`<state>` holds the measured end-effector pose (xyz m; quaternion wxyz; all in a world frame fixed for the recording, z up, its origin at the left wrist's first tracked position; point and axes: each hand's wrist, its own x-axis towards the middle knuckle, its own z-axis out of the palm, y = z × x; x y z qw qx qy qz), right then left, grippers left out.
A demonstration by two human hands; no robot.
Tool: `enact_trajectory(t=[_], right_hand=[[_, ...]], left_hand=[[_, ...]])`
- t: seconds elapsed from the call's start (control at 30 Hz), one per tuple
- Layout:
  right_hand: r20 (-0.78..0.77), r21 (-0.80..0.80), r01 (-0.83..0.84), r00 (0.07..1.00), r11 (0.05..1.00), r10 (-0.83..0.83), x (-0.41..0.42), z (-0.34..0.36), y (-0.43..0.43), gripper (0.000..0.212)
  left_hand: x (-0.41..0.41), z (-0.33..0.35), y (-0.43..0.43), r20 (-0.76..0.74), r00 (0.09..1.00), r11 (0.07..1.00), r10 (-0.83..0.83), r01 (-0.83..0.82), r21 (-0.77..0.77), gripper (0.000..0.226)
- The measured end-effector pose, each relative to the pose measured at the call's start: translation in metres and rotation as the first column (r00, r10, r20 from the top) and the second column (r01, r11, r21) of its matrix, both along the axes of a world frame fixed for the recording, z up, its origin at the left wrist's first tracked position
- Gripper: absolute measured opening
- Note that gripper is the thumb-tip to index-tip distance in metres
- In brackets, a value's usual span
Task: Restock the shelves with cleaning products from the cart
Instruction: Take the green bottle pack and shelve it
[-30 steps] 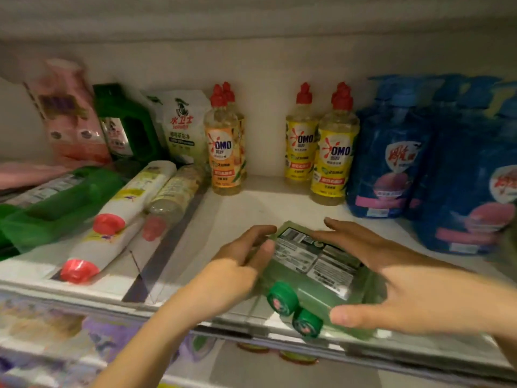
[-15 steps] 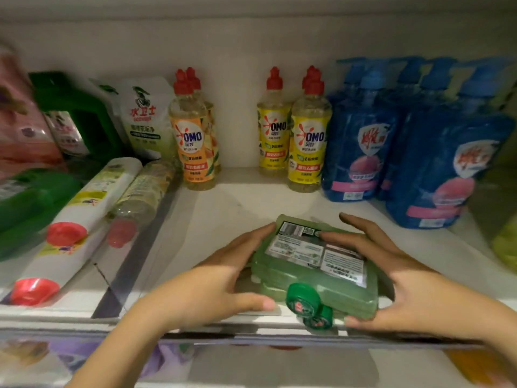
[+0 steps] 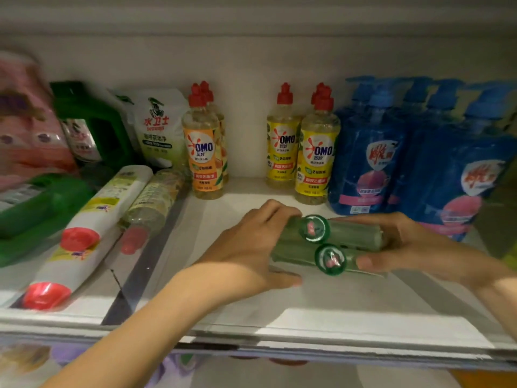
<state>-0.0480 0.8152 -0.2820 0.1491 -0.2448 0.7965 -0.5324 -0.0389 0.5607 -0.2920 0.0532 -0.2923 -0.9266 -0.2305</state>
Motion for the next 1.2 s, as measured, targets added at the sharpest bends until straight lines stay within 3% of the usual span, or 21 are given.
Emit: enact_trajectory(t=[0.1,0.2,0.3,0.4,0.5,0.6,0.67,0.73,0.8,0.93,1.2], right_hand=[[0.059,0.033,-0.037,0.998,0.999,0.035,-0.005,0.009,-0.001,0.04],[0.008,-0.023,0.085,0.996,0.996,-0.085,-0.005,0.004,-0.003,0.022],[-0.157,-0.157,0.263,0.945,0.952,-0.287,-0.011,-0.007,-0.003,0.027],[-0.245,-0.28,0.252,0.914,0.926,-0.323,-0.017,-0.007,0.0,0.042],[-0.13,-0.28,0.183,0.965,0.942,-0.226,-0.024,-0.017,0.009,0.082],[-0.091,-0.305,0.234,0.958,0.923,-0.273,-0.034,-0.035,0.01,0.071],[0.013,-0.398,0.284,0.953,0.873,-0.303,-0.039,-0.039,0.007,0.057],[0.123,-0.465,0.313,0.949,0.828,-0.29,-0.044,-0.041,0.006,0.059],[0.208,-0.502,0.329,0.944,0.8,-0.258,-0.048,-0.041,0.005,0.071],[0.234,-0.505,0.312,0.947,0.805,-0.221,-0.047,-0.046,0.003,0.088],[0.208,-0.434,0.332,0.941,0.837,-0.265,-0.045,-0.054,-0.008,0.089]], left_hand=[[-0.018,0.002,0.013,0.066,0.998,0.995,0.012,-0.018,0.098,0.068],[-0.035,0.006,0.017,0.047,0.998,0.997,-0.051,0.048,0.065,0.076],[-0.048,0.014,0.026,0.058,0.986,0.986,-0.158,0.153,0.073,0.074],[-0.064,0.02,0.037,0.155,0.968,0.975,-0.2,0.182,0.124,0.069],[-0.077,0.018,0.037,0.249,0.944,0.963,-0.217,0.165,0.214,0.079],[-0.085,0.006,0.034,0.369,0.889,0.879,-0.272,0.073,0.471,0.1],[-0.089,-0.007,0.035,0.438,0.84,0.765,-0.32,-0.044,0.643,0.108],[-0.091,-0.022,0.041,0.536,0.753,0.628,-0.381,-0.215,0.748,0.103],[-0.091,-0.037,0.048,0.583,0.7,0.562,-0.413,-0.309,0.768,0.087],[-0.091,-0.047,0.051,0.554,0.74,0.576,-0.382,-0.278,0.769,0.069],[-0.093,-0.047,0.05,0.555,0.759,0.59,-0.34,-0.287,0.754,0.086]])
